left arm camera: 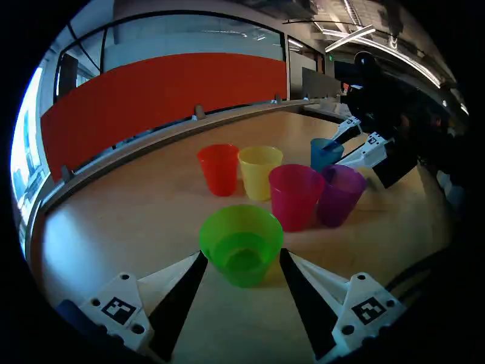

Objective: Pour water

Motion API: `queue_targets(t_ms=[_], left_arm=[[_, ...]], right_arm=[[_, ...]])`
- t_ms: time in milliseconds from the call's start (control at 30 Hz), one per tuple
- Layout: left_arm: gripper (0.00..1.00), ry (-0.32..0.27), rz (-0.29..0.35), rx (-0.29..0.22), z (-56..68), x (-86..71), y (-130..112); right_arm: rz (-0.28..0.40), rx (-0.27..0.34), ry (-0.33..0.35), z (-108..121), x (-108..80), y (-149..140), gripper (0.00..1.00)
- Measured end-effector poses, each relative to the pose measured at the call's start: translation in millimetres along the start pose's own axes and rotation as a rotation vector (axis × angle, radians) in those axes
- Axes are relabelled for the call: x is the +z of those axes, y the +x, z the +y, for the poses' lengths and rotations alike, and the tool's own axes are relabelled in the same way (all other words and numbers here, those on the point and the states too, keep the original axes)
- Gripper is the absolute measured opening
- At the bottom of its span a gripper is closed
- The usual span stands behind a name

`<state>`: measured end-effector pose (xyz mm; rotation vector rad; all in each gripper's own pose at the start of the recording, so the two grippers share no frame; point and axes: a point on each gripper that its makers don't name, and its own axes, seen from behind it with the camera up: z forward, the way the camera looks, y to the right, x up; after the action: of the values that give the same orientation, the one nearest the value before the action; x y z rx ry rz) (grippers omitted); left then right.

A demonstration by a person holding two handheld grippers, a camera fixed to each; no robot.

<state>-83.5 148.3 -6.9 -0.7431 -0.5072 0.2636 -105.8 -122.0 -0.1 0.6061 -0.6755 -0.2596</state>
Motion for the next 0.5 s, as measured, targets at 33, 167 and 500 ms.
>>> queue_targets(t_ms=[33,167,500], left_arm=[[0.88,0.002,-0.002,0.005,-0.1,-0.5,0],[0.88,0.010,-0.007,0.021,-0.1,-3.3,0],[0.88,0.018,-0.005,0.020,1.5,-11.5,-1]], right_arm=[[-0.006,-0.003,-0.002,0,0.2,-2,0.88],[-0.015,-0.005,-0.004,-3,0.4,-7,0.88],[-0.013,0.006,-0.012,-3,-6.0,-11,0.88]])
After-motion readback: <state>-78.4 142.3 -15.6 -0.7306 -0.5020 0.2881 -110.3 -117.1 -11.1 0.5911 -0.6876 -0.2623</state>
